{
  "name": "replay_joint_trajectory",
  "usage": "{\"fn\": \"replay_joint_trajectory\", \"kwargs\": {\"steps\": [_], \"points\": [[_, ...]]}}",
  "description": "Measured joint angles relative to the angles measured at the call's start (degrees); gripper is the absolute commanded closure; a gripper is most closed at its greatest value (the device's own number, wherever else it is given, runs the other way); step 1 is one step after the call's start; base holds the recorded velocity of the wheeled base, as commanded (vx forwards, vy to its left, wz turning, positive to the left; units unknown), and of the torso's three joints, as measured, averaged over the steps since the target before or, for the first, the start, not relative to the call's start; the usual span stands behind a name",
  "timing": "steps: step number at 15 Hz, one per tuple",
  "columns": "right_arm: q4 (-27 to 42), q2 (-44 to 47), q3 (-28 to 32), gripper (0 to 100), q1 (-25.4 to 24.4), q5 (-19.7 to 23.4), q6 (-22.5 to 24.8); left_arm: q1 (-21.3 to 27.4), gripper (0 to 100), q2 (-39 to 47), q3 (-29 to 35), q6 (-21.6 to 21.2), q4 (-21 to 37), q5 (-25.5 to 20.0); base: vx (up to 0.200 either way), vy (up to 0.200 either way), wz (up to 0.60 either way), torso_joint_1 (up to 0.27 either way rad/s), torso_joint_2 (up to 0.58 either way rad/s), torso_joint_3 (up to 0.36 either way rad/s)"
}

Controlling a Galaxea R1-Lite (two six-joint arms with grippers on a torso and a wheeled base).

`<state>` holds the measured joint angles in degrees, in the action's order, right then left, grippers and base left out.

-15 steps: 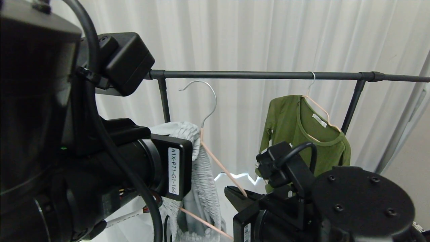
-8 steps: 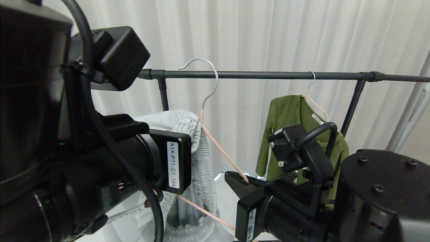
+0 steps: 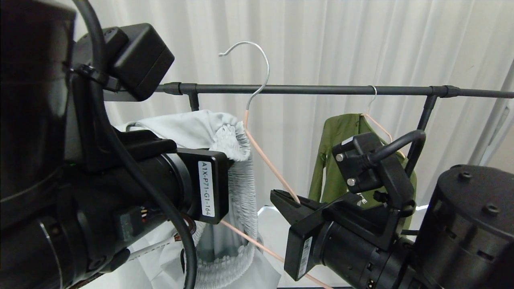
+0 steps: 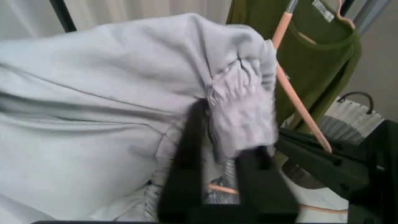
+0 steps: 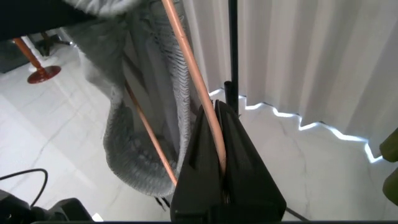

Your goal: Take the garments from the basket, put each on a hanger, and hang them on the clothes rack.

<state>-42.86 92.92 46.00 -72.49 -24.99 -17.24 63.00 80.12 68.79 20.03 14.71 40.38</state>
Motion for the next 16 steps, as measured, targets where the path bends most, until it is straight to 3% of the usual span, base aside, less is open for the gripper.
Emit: {"fn": "replay_joint_trajectory", "kwargs": {"steps": [9, 14, 16], "points": [[-2.2, -2.0, -0.5, 100, 2.4, 0.1, 2.9, 0.5, 0, -3.1, -0.9, -0.1, -0.2, -0.1, 0.0, 0.0, 0.0, 0.0, 0.0, 0.0], [-2.2, -4.6, -4.4, 100, 5.5, 0.1, 4.8, 2.2, 0, -7.9, -7.9, -1.1, -0.2, -0.2, 0.0, 0.0, 0.0, 0.0, 0.0, 0.0], [-2.3, -5.9, -7.4, 100, 5.6, 0.1, 5.7, 3.4, 0, -10.3, -10.2, -3.9, -0.2, -0.4, 0.0, 0.0, 0.0, 0.0, 0.0, 0.0]]}}
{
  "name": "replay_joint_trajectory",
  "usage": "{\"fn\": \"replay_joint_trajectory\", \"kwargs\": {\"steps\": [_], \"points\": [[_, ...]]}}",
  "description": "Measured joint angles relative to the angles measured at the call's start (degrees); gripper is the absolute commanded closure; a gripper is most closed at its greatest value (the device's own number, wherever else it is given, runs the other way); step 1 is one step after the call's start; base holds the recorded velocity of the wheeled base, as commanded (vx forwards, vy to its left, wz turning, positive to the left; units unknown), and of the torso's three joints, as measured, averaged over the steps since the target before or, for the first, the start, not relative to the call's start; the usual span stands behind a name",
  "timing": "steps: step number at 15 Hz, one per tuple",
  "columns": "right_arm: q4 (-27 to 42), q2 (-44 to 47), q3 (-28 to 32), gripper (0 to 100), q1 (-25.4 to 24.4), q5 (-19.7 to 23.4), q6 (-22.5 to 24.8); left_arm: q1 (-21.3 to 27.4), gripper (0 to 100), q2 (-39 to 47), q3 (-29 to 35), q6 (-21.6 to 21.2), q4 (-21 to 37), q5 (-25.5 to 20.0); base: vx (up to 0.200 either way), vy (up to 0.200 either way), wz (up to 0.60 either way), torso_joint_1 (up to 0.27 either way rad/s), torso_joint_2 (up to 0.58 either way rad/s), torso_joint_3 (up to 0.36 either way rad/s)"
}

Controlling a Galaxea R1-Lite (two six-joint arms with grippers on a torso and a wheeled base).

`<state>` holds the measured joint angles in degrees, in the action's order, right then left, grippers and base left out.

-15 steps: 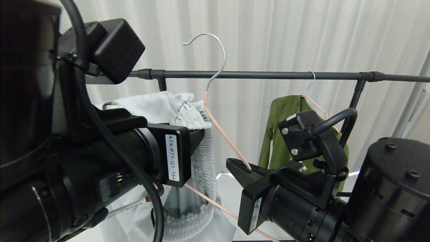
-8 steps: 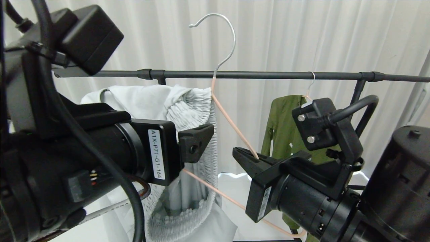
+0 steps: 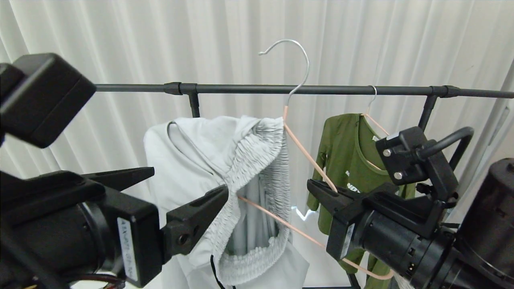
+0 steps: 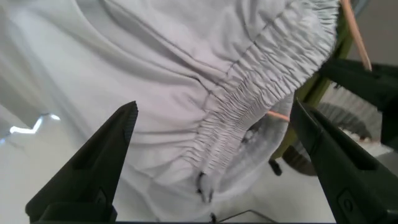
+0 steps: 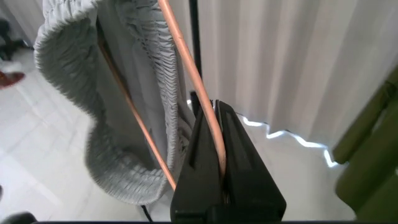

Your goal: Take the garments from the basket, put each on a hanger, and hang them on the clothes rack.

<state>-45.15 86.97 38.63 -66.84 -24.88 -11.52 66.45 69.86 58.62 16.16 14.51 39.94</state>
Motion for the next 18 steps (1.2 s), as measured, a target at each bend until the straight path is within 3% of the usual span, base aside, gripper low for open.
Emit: {"fn": "replay_joint_trajectory", "kwargs": {"steps": [2, 4, 7, 10, 14, 16, 18], "points": [[-1.8, -1.3, -2.8, 100, -0.1, 0.0, 1.9, 0.4, 0, -2.4, -1.9, -3.7, 0.0, -2.7, 0.0, 0.0, 0.0, 0.0, 0.0, 0.0], [-3.9, -3.2, -7.9, 100, -0.5, 0.1, 4.8, -2.5, 0, -7.4, -4.8, -12.1, 0.0, -13.6, 0.0, 0.0, 0.0, 0.0, 0.0, 0.0], [-4.7, -5.7, -13.3, 100, -2.8, 0.2, 5.7, -13.6, 0, -13.0, -7.2, -24.0, 0.0, -29.5, 0.0, 0.0, 0.0, 0.0, 0.0, 0.0], [-6.0, -6.8, -16.2, 100, -6.2, 0.2, 6.5, -22.6, 0, -14.1, -7.5, -33.1, 0.0, -43.0, 0.0, 0.0, 0.0, 0.0, 0.0, 0.0], [-6.4, -7.1, -18.1, 100, -10.6, 0.2, 7.0, -24.6, 0, -12.7, -8.0, -36.2, 0.0, -50.7, 0.0, 0.0, 0.0, 0.0, 0.0, 0.0], [-6.3, -7.1, -19.6, 100, -12.5, 0.2, 7.9, -23.8, 0, -12.1, -9.1, -36.7, 0.0, -56.9, 0.0, 0.0, 0.0, 0.0, 0.0, 0.0], [-6.4, -7.2, -20.2, 100, -14.4, 0.2, 8.1, -22.2, 0, -11.2, -10.4, -36.9, 0.0, -58.5, 0.0, 0.0, 0.0, 0.0, 0.0, 0.0]]}}
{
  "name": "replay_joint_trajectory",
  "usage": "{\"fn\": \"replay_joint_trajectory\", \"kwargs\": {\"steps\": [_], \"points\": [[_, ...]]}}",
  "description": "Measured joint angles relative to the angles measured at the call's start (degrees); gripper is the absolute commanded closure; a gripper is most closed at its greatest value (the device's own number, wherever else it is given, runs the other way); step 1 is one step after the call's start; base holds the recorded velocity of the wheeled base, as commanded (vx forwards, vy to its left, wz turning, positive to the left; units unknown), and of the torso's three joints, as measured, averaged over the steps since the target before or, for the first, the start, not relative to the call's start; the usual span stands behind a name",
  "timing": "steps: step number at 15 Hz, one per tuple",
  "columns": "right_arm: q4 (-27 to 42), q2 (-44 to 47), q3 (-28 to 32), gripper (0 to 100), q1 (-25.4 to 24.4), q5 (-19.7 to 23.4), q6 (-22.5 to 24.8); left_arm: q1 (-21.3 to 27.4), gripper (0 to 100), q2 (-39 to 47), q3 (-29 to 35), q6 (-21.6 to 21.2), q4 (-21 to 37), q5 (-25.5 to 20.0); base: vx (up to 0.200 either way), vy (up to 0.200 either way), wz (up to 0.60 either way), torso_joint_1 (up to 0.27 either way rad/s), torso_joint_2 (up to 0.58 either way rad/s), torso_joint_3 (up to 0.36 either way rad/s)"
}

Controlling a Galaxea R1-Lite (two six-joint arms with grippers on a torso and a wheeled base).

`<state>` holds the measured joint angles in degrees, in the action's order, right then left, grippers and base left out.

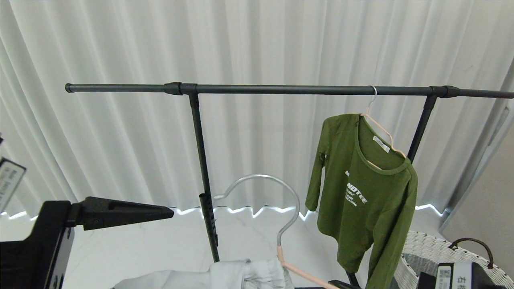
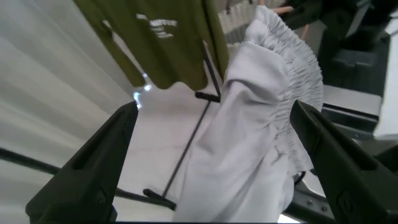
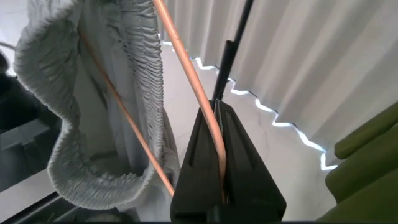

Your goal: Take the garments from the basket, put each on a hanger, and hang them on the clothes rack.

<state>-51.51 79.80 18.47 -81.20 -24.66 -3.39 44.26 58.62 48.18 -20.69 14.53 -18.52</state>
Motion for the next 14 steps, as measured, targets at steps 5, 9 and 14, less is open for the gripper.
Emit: {"fn": "replay_joint_trajectory", "kwargs": {"steps": [5, 9, 14], "points": [[0.0, 0.3, -0.1, 100, -2.5, 0.0, 1.8, 3.6, 0, 3.9, -3.7, 0.0, 0.0, 0.0, 0.0, 0.0, 0.0, 0.0, 0.0, 0.0], [0.0, 0.7, 0.1, 100, -4.2, 0.0, 2.0, 4.1, 0, 6.6, -4.7, 0.0, 0.0, -0.1, 0.0, 0.0, 0.0, 0.0, 0.0, 0.0], [-0.5, 1.0, 0.5, 100, -4.4, 0.0, 3.0, 5.0, 100, 7.1, -6.3, 0.0, 0.0, -0.2, 0.0, 0.0, 0.0, 0.0, 0.0, 0.0]]}}
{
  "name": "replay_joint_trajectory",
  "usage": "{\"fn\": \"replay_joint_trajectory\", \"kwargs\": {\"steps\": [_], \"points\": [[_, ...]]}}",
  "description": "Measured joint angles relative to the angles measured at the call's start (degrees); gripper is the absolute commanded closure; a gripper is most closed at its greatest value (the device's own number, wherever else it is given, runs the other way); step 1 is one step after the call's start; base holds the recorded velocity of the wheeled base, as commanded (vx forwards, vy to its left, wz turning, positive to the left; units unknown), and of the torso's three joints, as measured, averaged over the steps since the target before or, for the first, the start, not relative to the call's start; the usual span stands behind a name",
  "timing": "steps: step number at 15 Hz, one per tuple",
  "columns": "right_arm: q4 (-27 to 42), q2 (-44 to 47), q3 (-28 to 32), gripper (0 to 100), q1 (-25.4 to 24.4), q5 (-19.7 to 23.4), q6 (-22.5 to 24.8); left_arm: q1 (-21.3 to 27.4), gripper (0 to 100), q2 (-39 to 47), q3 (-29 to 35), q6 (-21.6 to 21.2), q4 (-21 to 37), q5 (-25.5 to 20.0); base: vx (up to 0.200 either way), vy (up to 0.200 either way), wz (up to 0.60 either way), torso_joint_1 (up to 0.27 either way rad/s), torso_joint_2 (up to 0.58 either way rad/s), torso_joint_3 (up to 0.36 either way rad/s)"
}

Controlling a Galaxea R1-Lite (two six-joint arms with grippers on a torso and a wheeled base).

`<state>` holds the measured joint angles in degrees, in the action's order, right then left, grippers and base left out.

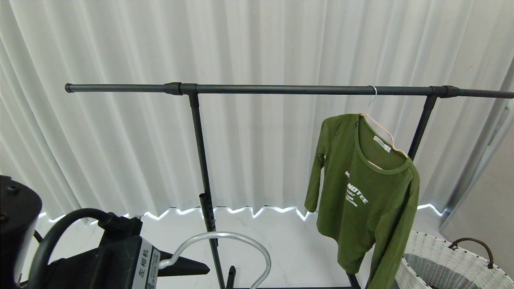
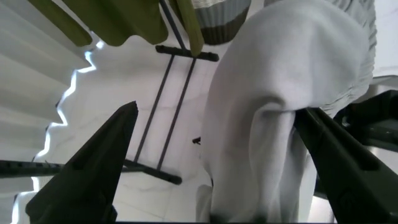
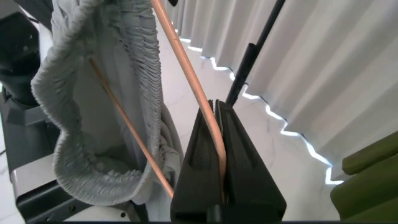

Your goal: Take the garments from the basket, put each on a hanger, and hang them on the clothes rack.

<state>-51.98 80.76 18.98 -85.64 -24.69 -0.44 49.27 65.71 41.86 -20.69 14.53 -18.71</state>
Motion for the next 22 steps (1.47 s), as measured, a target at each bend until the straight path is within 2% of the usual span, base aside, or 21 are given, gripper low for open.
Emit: {"fn": "replay_joint_trajectory", "kwargs": {"steps": [8, 9, 13, 14, 18, 22], "points": [[-1.2, 0.3, 0.3, 100, 0.1, -0.1, 0.1, 0.3, 100, -0.4, -1.0, 0.0, -0.1, 0.0, 0.0, 0.0, 0.0, 0.0, 0.0, 0.0], [-1.3, 0.3, 0.3, 0, 0.1, -0.2, 0.1, 0.3, 100, -0.5, -1.2, 0.0, -0.1, 0.1, 0.0, 0.0, 0.0, 0.0, 0.0, 0.0], [-1.5, 0.2, 0.1, 0, 0.5, -0.3, 0.8, -0.8, 100, -0.5, -1.6, 0.0, 0.0, 2.1, 0.0, 0.0, 0.0, 0.0, 0.0, 0.0], [-1.4, 0.2, 0.2, 0, 1.0, -0.4, 1.0, -1.0, 100, -0.6, -1.6, 0.0, 0.0, 4.0, 0.0, 0.0, 0.0, 0.0, 0.0, 0.0], [-1.3, 0.3, 0.2, 0, 4.8, -1.2, 1.2, -1.5, 100, -1.1, -3.7, 0.5, -0.9, 17.2, 0.0, 0.0, 0.0, 0.0, 0.0, 0.0], [-1.1, 1.1, 0.9, 0, 6.2, -1.0, -0.8, -6.1, 100, -1.4, -4.2, 2.4, -8.0, 23.5, 0.0, 0.0, 0.0, 0.0, 0.0, 0.0]]}}
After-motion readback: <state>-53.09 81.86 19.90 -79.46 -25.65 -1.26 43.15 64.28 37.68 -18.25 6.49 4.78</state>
